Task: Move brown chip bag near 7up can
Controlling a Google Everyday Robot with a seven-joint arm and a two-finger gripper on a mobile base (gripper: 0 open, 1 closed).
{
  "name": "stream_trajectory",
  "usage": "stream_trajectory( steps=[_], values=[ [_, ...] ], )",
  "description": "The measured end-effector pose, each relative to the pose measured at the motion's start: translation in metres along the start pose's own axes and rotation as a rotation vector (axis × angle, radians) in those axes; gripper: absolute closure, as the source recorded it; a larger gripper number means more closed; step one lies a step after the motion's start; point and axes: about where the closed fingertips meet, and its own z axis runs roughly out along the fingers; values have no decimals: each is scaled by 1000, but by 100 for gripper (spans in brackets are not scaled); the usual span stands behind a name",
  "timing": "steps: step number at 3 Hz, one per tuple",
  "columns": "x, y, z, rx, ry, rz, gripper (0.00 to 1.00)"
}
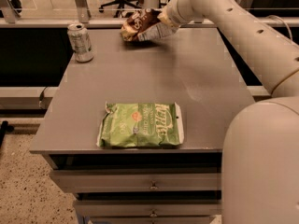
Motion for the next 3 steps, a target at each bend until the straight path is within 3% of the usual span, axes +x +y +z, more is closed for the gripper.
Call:
stream_trajectory(
  steps=[3],
  values=[
    [-59, 50, 1, -81, -168, 46, 100]
  ],
)
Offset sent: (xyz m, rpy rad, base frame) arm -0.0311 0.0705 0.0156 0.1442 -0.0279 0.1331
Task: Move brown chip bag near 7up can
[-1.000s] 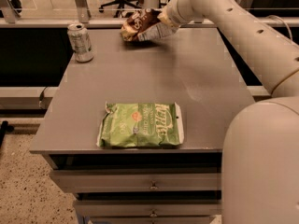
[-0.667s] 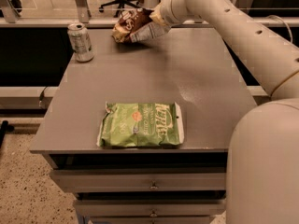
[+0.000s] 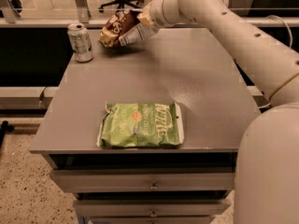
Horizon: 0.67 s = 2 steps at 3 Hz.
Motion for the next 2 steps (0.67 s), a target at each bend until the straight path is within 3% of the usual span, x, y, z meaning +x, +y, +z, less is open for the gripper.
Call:
stream_trajectory(
  steps=[1, 2],
  values=[
    [-8, 10, 0, -19, -25, 12, 100],
    [-16, 23, 1, -40, -31, 31, 81]
  ],
)
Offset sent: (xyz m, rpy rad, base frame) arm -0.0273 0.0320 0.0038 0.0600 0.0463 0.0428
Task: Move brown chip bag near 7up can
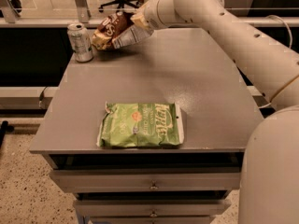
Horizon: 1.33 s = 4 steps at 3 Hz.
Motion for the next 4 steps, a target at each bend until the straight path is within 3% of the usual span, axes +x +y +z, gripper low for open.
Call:
stream_trajectory(
  steps=[1, 3, 4],
  values=[
    [-8, 12, -1, -15, -2, 16, 50],
    [-13, 20, -3, -23, 6, 24, 4],
    [0, 6, -10, 8, 39, 26, 0]
  ],
)
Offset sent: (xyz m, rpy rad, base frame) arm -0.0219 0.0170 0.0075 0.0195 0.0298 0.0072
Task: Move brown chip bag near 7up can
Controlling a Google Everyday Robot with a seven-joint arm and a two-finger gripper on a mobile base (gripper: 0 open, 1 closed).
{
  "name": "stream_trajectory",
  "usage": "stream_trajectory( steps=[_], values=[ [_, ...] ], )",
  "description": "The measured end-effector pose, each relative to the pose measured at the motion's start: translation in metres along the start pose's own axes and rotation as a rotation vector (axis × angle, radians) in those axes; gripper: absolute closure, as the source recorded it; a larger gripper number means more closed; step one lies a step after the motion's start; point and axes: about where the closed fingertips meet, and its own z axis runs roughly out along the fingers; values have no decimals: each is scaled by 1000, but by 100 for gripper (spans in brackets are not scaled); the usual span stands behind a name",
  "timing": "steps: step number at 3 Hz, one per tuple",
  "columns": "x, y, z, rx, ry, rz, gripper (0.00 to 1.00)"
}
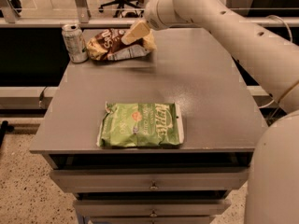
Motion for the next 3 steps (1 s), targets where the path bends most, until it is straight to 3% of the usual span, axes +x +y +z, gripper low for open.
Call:
stream_trajectory(
  steps=[1, 2, 3],
  values=[
    [36, -38, -32, 53, 49, 13, 0],
    [70, -77, -88, 101, 92, 0, 0],
    [73, -78, -90, 100, 96, -8, 0]
  ],
)
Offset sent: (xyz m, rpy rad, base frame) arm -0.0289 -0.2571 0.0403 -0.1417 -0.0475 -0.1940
